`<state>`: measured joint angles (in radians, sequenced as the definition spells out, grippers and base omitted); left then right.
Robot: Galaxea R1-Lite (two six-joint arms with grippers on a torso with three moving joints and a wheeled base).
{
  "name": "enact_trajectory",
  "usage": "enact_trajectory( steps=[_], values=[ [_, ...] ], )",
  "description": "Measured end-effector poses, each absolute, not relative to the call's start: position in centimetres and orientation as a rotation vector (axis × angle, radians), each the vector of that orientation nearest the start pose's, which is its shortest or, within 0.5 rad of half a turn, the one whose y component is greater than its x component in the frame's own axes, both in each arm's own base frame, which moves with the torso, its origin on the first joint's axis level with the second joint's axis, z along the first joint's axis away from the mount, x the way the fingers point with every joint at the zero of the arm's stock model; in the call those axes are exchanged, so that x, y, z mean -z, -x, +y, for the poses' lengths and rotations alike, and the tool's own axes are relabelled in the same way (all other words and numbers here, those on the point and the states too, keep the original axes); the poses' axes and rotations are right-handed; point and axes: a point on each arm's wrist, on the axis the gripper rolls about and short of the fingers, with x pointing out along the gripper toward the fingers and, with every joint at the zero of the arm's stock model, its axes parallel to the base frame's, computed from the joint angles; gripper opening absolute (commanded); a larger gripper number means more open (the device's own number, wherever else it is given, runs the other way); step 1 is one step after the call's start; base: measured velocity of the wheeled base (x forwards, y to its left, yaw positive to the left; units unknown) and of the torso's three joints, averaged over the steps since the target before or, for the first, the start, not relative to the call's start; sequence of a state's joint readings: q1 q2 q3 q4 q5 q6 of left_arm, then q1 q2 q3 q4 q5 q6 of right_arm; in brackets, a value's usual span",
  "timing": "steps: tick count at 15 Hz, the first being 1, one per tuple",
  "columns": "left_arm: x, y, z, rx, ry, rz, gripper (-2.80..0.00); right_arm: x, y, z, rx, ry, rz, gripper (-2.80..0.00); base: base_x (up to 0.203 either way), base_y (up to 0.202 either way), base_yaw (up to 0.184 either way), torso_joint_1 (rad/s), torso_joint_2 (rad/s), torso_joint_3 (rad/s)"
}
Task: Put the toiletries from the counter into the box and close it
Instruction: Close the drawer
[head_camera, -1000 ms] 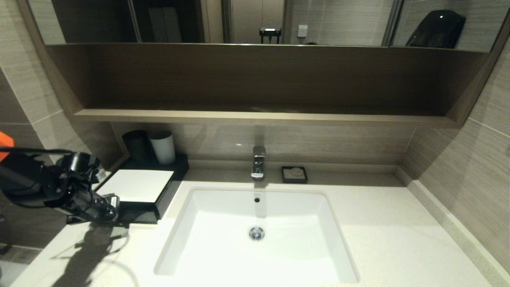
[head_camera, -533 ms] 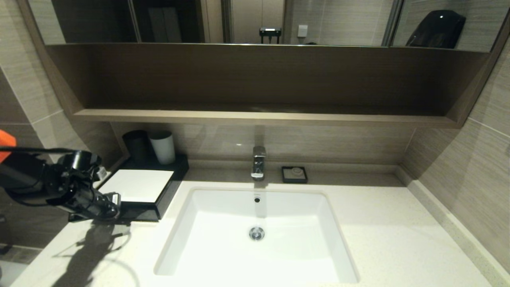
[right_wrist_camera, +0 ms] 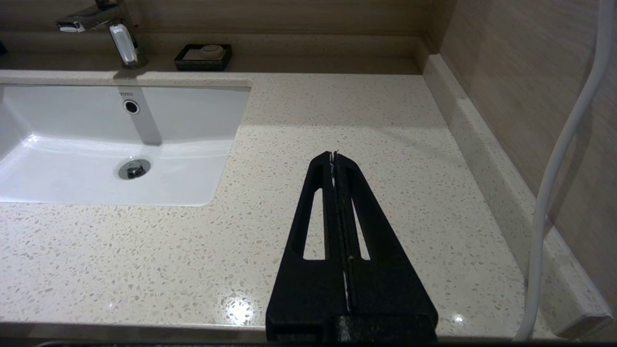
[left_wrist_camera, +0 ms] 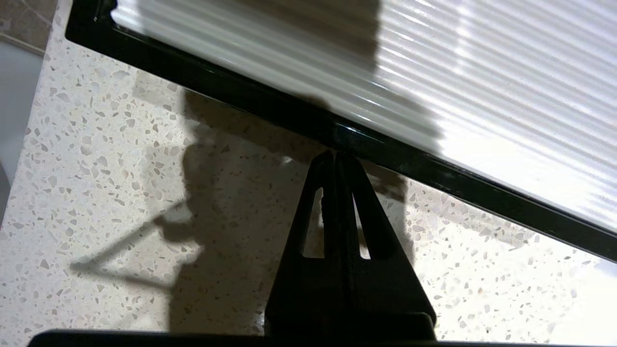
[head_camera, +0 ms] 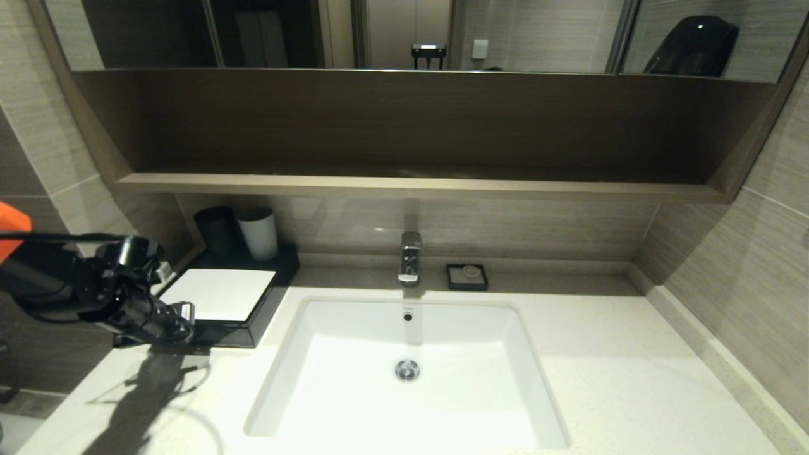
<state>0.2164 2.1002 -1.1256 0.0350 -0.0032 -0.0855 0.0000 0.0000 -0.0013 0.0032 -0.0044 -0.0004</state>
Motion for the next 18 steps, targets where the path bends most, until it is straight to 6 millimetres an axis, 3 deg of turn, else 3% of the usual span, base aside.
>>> enact_trajectory(
  steps=[10,18],
  values=[
    [-7.3,-35.7,7.8,-0.238,0.186,0.991,-2.80,-7.5,2.3,0.0,0.004,0.001,0.002,-2.80,0.000,0.000,0.000,0.000,0.00,0.000],
    [-9.6,-32.0,8.3,-0.251,0.161,0.996,-2.80,-7.5,2.3,0.0,0.004,0.000,0.002,-2.80,0.000,0.000,0.000,0.000,0.00,0.000]
  ],
)
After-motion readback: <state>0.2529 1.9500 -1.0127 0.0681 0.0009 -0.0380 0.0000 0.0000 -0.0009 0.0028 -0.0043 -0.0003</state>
